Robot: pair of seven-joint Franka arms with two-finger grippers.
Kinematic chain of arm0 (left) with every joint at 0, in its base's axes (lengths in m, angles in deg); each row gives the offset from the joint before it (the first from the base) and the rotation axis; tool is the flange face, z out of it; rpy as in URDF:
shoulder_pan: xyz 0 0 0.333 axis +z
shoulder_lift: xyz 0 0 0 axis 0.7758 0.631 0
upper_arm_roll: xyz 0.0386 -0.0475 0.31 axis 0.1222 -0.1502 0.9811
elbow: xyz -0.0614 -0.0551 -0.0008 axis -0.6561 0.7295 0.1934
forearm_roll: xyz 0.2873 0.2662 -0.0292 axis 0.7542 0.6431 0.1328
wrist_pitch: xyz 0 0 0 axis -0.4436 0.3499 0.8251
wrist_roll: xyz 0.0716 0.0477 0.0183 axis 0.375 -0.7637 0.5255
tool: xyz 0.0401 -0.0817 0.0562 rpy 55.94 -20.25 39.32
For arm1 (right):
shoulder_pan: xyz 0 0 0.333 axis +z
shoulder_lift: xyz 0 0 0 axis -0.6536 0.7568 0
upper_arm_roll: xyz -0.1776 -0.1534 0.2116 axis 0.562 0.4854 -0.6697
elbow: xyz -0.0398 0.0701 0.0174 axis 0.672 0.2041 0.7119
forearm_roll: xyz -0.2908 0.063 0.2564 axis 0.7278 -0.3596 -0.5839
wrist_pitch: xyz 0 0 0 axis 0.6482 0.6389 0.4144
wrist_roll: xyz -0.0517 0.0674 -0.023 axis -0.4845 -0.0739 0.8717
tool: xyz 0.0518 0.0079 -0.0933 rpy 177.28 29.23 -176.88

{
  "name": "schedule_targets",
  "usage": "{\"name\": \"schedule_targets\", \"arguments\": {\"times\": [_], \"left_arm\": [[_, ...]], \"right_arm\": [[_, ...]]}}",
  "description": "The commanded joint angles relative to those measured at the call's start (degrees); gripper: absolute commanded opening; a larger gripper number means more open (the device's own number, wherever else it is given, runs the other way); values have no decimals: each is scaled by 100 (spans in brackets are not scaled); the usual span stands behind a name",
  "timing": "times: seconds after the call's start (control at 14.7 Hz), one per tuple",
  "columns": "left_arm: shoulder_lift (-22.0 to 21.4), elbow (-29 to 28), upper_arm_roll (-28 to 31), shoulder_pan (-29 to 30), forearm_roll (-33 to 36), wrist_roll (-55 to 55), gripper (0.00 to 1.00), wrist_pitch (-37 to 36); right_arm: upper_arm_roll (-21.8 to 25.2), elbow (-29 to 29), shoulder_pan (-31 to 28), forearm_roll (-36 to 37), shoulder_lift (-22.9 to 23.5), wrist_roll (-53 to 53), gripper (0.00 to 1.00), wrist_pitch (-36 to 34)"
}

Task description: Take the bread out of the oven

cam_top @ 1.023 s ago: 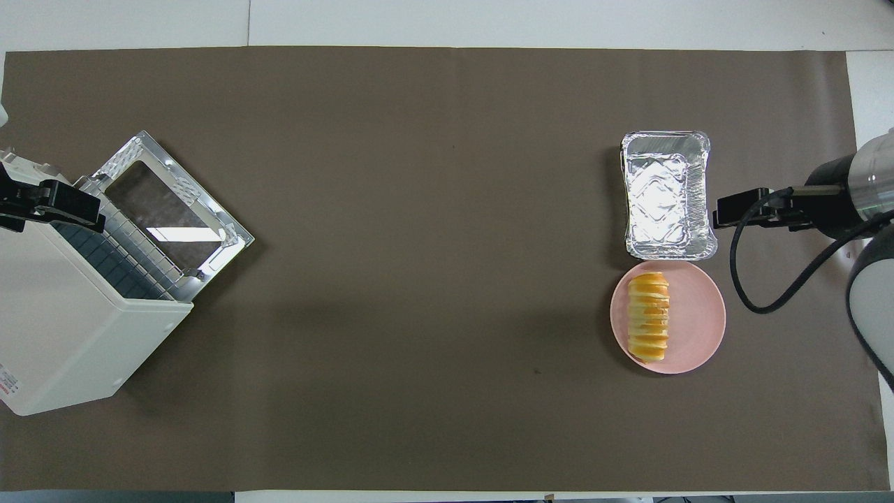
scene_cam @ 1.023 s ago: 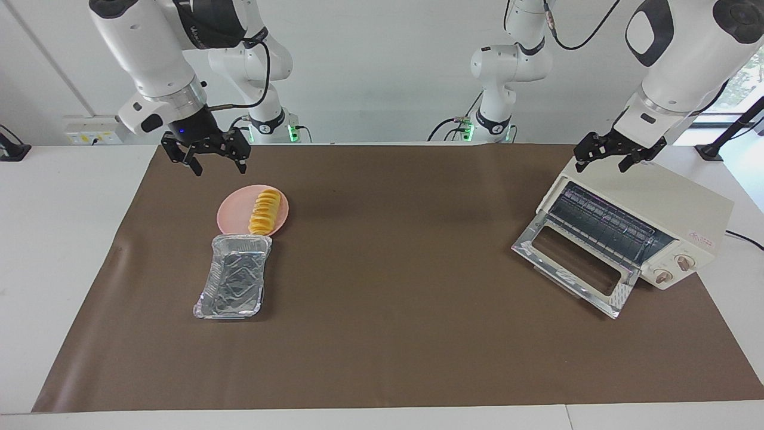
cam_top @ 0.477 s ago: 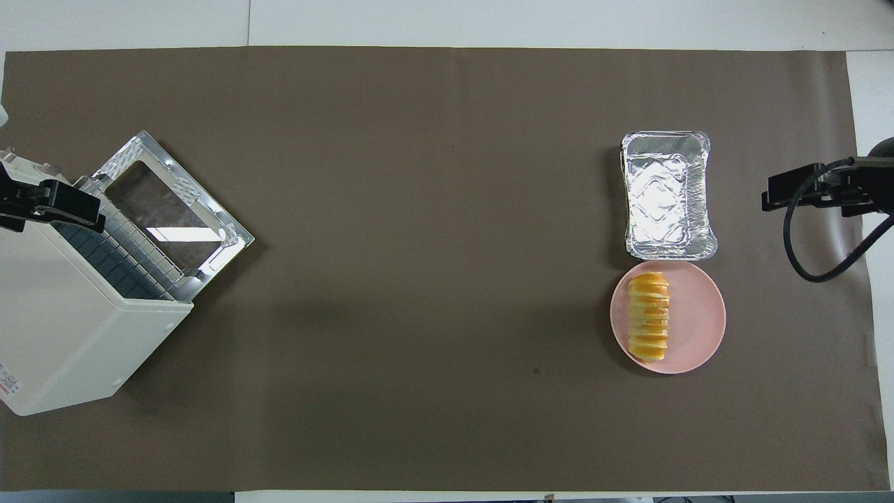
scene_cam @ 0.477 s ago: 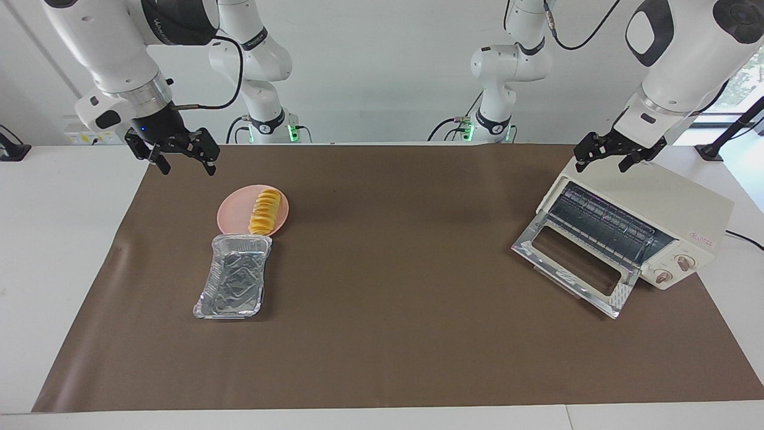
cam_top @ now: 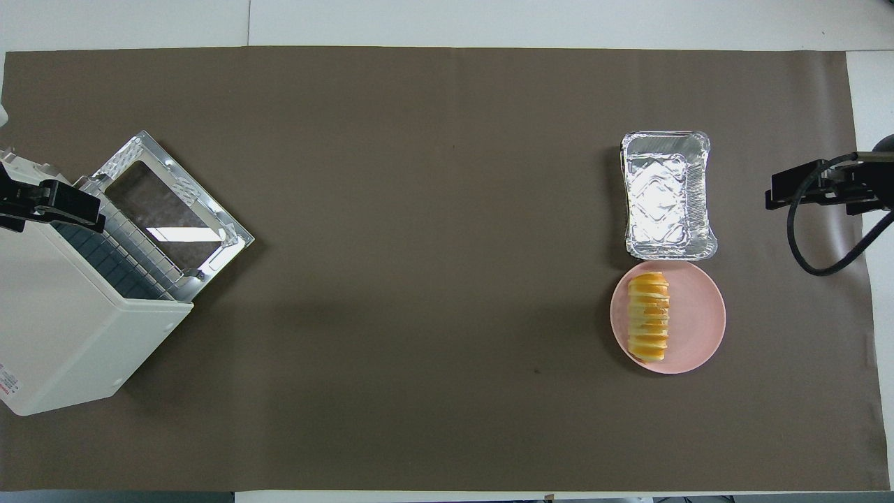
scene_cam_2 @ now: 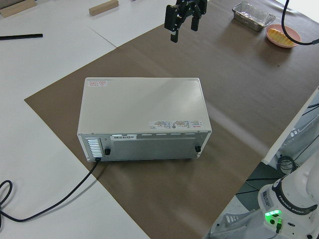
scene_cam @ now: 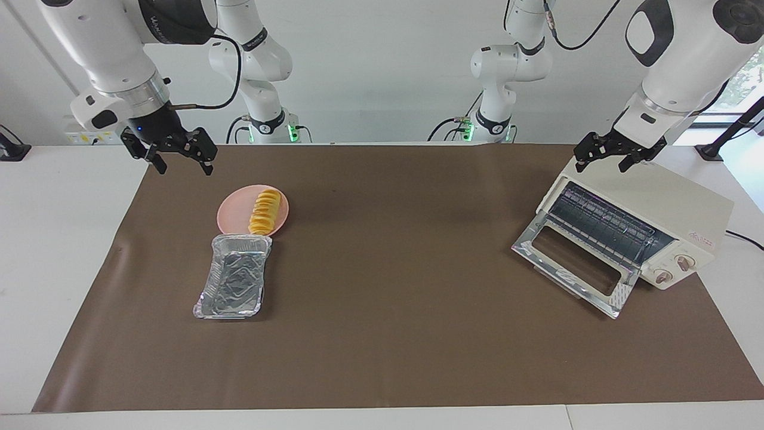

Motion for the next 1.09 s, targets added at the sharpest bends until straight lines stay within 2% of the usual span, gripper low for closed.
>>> {"name": "schedule_targets", "arguments": {"times": [0.0,0.2,0.48,1.02], "left_arm": [[-104,-104,-5,26,84,44,100,91],[-104,-104,-5,26,84,44,100,91],[-104,-104,-5,26,84,44,100,91],[-104,-104,-5,26,84,44,100,82]], "right_arm": [[686,389,421,70,231,365,100,-239],[740,284,395,70,205,453,100,-422],[740,-471,333,70,-260,507,100,-432],[758,-358,386,87,-199,516,100,-397]]}}
